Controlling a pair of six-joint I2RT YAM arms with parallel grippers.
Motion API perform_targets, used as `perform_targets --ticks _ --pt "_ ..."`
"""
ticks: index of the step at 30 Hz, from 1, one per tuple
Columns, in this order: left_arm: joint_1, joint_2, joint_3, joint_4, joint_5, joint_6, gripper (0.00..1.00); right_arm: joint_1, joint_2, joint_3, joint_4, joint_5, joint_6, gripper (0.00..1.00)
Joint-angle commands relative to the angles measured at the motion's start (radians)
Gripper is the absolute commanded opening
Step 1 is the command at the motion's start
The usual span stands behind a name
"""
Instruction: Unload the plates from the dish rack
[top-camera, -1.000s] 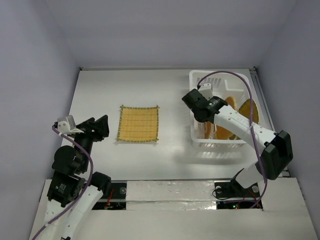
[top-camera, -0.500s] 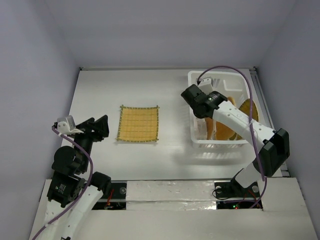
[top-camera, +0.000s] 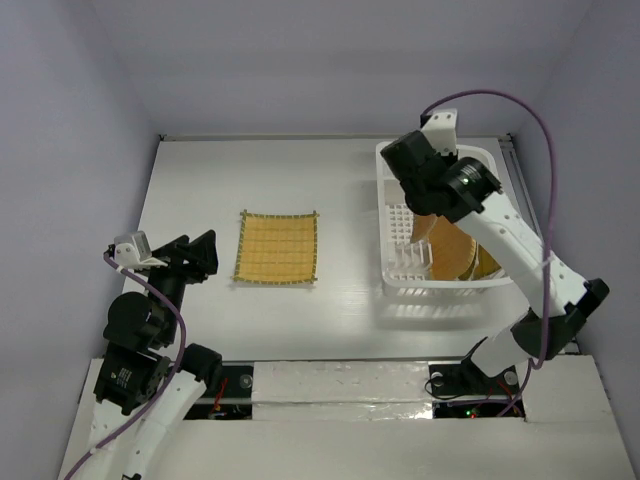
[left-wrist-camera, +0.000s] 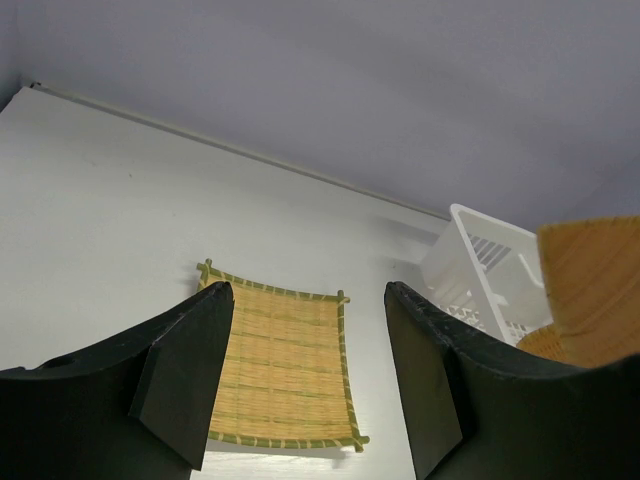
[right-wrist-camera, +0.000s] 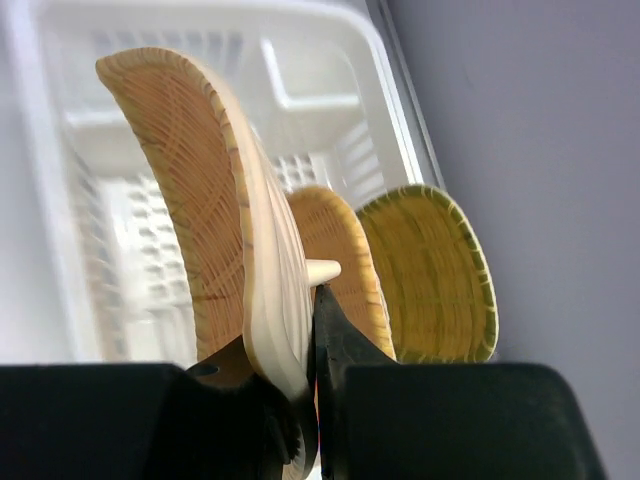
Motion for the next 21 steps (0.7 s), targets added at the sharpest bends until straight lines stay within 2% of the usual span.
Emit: perform_targets --ticks 1,3,6,7,8,10,13,16,21 --pt "-0.005 0.007 -0.009 0.044 0.002 0.012 0.59 0.059 -0.099 0.159 0.016 0.083 0.009 0.0" --pt "-0.005 0.007 -0.009 0.047 0.002 0.011 0.59 0.083 -0.139 0.138 0.182 0.016 -0.049 0.0" --pt "-0.005 0.008 -0.009 0.044 -0.001 0.011 0.59 0.105 -0.176 -0.004 0.488 -0.272 -0.057 0.0" --pt "-0.005 0.01 -0.009 0.044 -0.003 0.011 0.59 0.105 -0.187 -0.05 0.574 -0.44 -0.03 0.0" --pt "-0.005 0.011 -0.009 0.043 -0.004 0.011 0.59 0.105 -0.182 -0.136 0.724 -0.515 -0.005 0.0" --pt "-0.005 0.015 -0.009 0.041 -0.006 0.011 0.59 0.105 -0.153 -0.188 0.835 -0.697 0.091 0.0" --pt "-0.005 0.021 -0.009 0.04 -0.006 0.011 0.59 0.105 -0.028 -0.24 1.04 -0.865 0.219 0.0" --pt "-0.005 0.022 -0.009 0.04 -0.004 0.011 0.59 0.105 0.045 -0.262 1.142 -0.968 0.326 0.0" --pt "-0.005 0.024 -0.009 0.041 -0.001 0.011 0.59 0.105 0.192 -0.271 1.259 -1.0 0.428 0.0"
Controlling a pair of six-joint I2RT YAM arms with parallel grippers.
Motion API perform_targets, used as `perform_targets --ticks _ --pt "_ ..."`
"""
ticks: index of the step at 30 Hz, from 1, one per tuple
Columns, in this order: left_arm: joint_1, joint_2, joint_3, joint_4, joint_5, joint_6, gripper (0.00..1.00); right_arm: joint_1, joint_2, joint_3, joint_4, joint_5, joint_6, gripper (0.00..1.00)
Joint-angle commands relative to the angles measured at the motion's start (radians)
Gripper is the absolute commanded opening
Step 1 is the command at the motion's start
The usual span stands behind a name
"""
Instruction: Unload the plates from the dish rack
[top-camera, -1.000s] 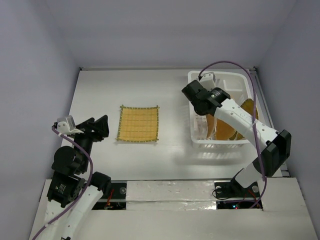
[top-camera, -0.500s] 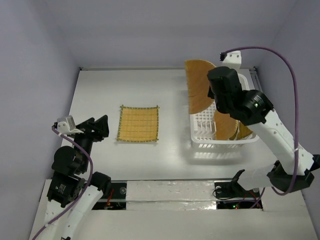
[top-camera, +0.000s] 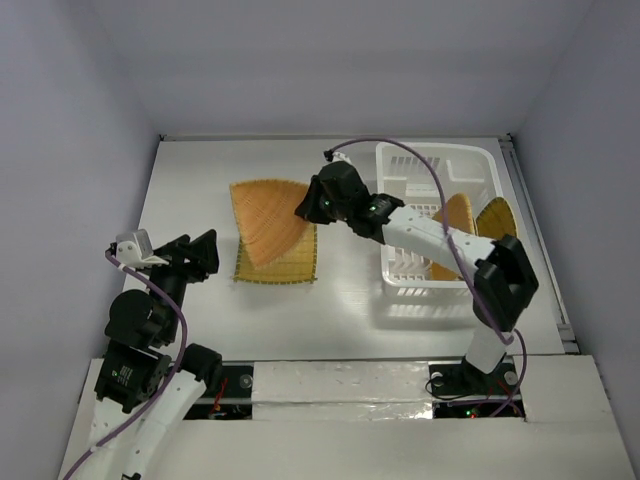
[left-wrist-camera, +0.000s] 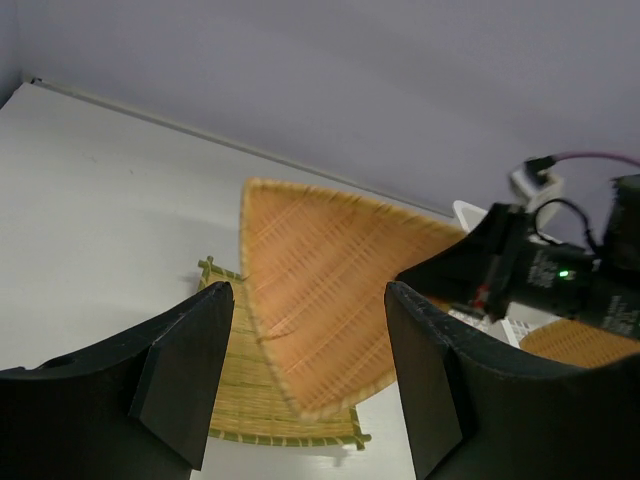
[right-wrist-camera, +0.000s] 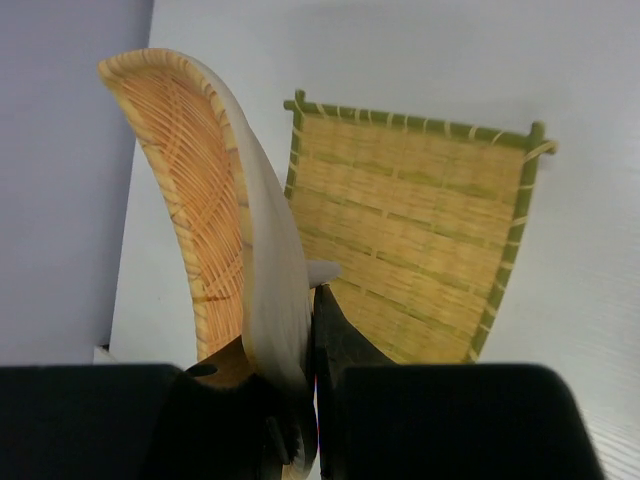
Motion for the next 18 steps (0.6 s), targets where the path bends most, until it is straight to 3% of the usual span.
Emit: perform_targets --ticks 1,8,18 --pt "-0.005 0.011 -0.009 0.043 -0.001 0.011 0.59 0.009 0.016 0.012 0.28 -0.107 0.169 0.0" --pt "-0.005 0.013 -0.011 0.043 -0.001 0.011 0.59 0.009 0.152 -0.057 0.382 -0.118 0.262 0.0" --pt "-0.005 0.013 -0.011 0.048 0.005 0.012 0.59 0.009 0.165 -0.192 0.432 -0.118 0.293 0.0"
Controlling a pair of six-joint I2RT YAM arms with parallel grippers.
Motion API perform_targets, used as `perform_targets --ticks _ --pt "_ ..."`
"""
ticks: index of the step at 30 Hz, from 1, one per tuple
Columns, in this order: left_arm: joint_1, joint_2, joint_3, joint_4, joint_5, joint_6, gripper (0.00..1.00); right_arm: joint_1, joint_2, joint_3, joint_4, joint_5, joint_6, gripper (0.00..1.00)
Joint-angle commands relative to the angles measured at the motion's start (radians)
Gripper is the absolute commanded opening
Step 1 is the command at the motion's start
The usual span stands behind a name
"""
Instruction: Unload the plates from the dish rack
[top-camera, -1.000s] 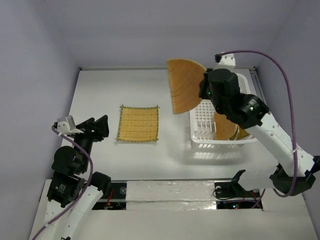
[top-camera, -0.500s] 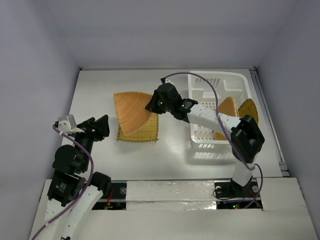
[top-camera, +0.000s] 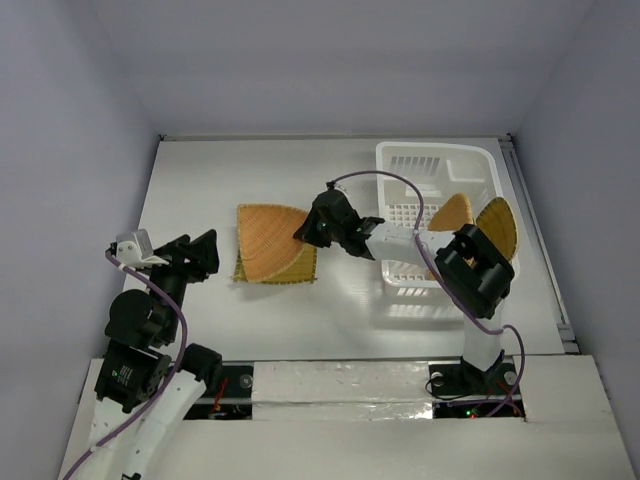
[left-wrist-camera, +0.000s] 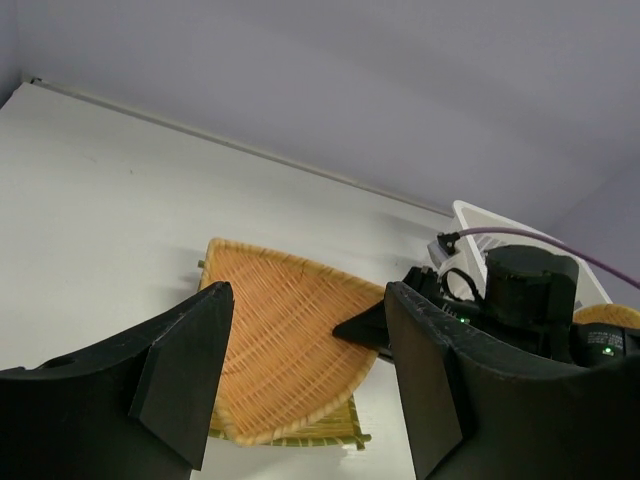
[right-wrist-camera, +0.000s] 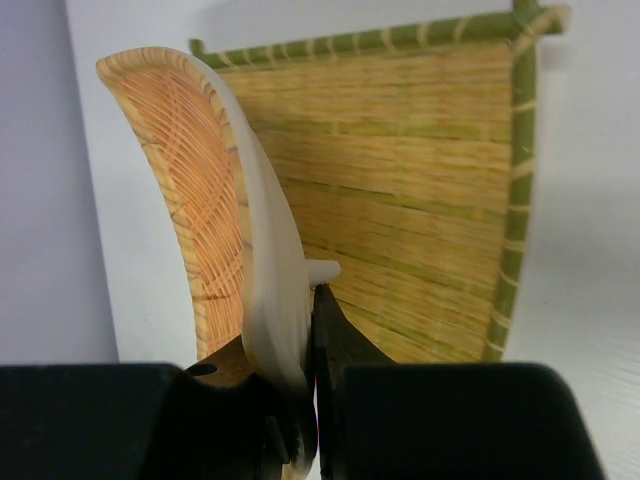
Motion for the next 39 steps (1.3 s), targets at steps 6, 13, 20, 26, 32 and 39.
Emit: perform_targets --ticks 6,13,20,26,32,39 --pt "-0.005 0.017 -0.011 0.047 0.008 0.014 0.59 0.004 -0.007 -0.051 0.159 -0.017 0.044 0.01" --pt "-0.005 0.017 -0.011 0.047 0.006 0.012 0.59 0.004 0.03 -0.066 0.186 -0.019 0.062 0.12" --pt "-0.005 0.012 -0.011 0.049 0.009 0.012 0.59 0.004 0.024 -0.083 0.131 -0.008 0.035 0.47" --pt "-0.005 0.009 -0.011 0.049 0.009 0.012 0.59 0.004 -0.002 -0.042 -0.016 0.062 -0.055 0.81" --pt "-0.005 0.008 -0.011 0.049 0.011 0.012 0.59 0.004 -0.011 0.024 -0.209 0.156 -0.163 0.96" --pt "-0.005 0.003 -0.011 0.049 0.011 0.012 0.59 0.004 -0.042 0.037 -0.327 0.253 -0.214 1.0"
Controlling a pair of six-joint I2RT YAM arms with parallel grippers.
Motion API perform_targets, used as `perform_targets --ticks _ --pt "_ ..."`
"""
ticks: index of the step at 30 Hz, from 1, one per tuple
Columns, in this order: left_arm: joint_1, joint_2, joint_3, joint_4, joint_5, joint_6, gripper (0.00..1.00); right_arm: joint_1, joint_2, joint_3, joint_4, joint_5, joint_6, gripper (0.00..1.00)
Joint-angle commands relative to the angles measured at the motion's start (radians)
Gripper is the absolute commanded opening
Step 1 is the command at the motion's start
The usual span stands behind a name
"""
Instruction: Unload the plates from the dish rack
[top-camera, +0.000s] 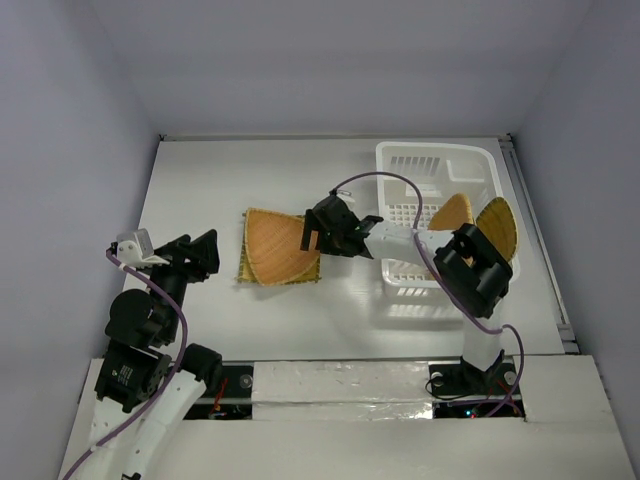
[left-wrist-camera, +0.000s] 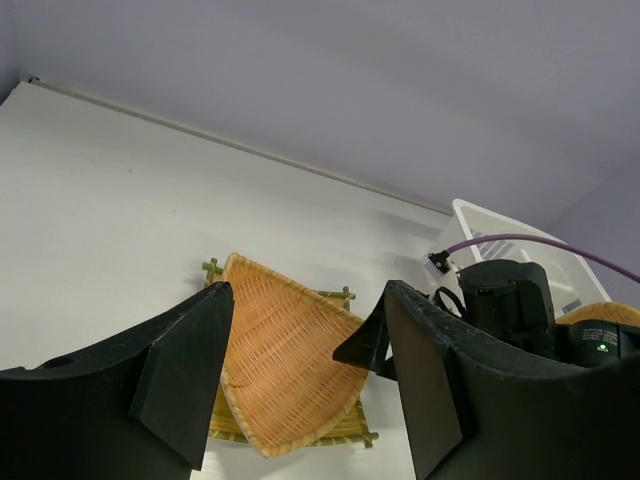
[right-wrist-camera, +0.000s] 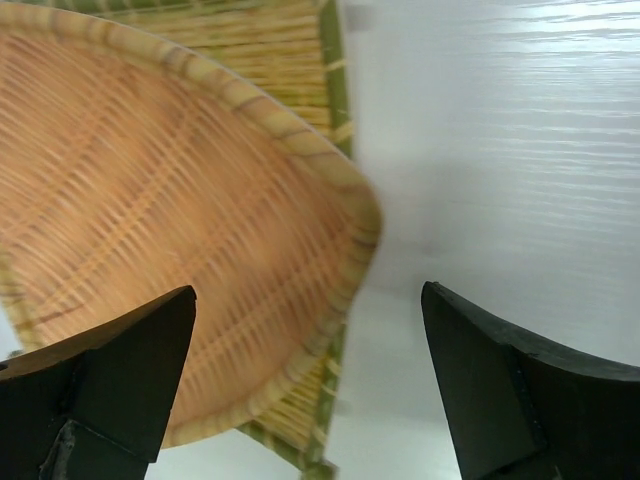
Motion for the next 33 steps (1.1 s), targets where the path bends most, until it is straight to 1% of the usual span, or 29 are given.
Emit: perform_targets --ticks 1,6,7,8,9,10,11,12,13,14,16,17,19,20,21,23,24,25,26,27,28,29,30,31,33 --pt "-0.005 0.001 -0.01 0.05 0.007 0.012 0.59 0.003 -0.064 0.043 -0.096 0.094 -0.06 1.0" --pt "-0.005 -0.002 -0.012 0.049 0.008 0.012 0.59 0.014 -0.115 0.055 -0.151 0.132 -0.08 1.0" --pt "-0.005 -0.002 -0.012 0.05 0.008 0.012 0.59 0.025 -0.145 0.06 -0.161 0.135 -0.086 1.0" --pt "-0.005 -0.003 -0.012 0.049 0.008 0.012 0.59 0.035 -0.164 0.067 -0.167 0.134 -0.094 0.98" --pt "-0.005 -0.003 -0.012 0.049 0.008 0.012 0.59 0.036 -0.185 0.072 -0.178 0.134 -0.102 0.9" --pt "-0.005 -0.005 -0.012 0.049 0.01 0.012 0.59 0.046 -0.208 0.078 -0.184 0.132 -0.12 0.81" --pt "-0.005 -0.005 -0.012 0.05 0.01 0.012 0.59 0.057 -0.26 0.086 -0.188 0.126 -0.134 0.69" --pt "-0.005 -0.006 -0.012 0.05 0.01 0.012 0.59 0.057 -0.291 0.099 -0.199 0.132 -0.148 0.47" --pt "-0.005 -0.008 -0.012 0.05 0.01 0.012 0.59 0.057 -0.326 0.103 -0.211 0.148 -0.164 0.06" --pt "-0.005 -0.01 -0.012 0.049 0.01 0.014 0.56 0.057 -0.404 0.104 -0.225 0.169 -0.178 0.0" --pt "-0.005 -0.013 -0.012 0.047 0.01 0.014 0.48 0.057 -0.48 0.124 -0.3 0.293 -0.209 0.0" --pt "-0.005 -0.014 -0.013 0.047 0.011 0.014 0.4 0.057 -0.542 0.135 -0.385 0.382 -0.236 0.0" --pt "-0.005 -0.019 -0.014 0.049 0.008 0.014 0.31 0.03 -0.593 0.173 -0.493 0.468 -0.244 0.0" --pt "-0.005 -0.02 -0.014 0.049 0.008 0.012 0.22 0.016 -0.619 0.178 -0.541 0.535 -0.24 0.0" --pt "-0.005 -0.025 -0.015 0.049 0.005 0.012 0.17 -0.007 -0.677 0.175 -0.623 0.551 -0.238 0.0" --pt "-0.005 -0.029 -0.015 0.05 0.005 0.011 0.08 -0.114 -0.745 0.129 -0.67 0.556 -0.24 0.0" --pt "-0.005 -0.031 -0.015 0.05 0.005 0.012 0.05 -0.157 -0.783 0.103 -0.676 0.53 -0.249 0.0" --pt "-0.014 -0.031 -0.015 0.053 0.007 0.015 0.03 -0.244 -0.857 0.08 -0.679 0.514 -0.267 0.0" --pt "-0.015 -0.03 -0.015 0.052 0.007 0.018 0.02 -0.282 -0.891 0.042 -0.678 0.507 -0.278 0.03" --pt "-0.015 -0.022 -0.015 0.05 0.011 0.018 0.02 -0.317 -0.921 0.023 -0.667 0.501 -0.293 0.12" --pt "-0.015 -0.017 -0.015 0.049 0.016 0.02 0.02 -0.357 -0.958 0.008 -0.664 0.484 -0.328 0.35" --pt "-0.015 -0.013 -0.014 0.049 0.018 0.02 0.02 -0.428 -0.966 -0.006 -0.664 0.432 -0.339 0.45" --pt "-0.015 -0.005 -0.014 0.047 0.025 0.02 0.04 -0.45 -0.969 -0.011 -0.676 0.419 -0.346 0.53" --pt "-0.015 -0.003 -0.012 0.047 0.025 0.02 0.06 -0.464 -0.969 -0.023 -0.673 0.413 -0.355 0.64" --pt "-0.015 -0.002 -0.012 0.047 0.027 0.021 0.17 -0.512 -0.956 -0.06 -0.672 0.381 -0.376 0.64"
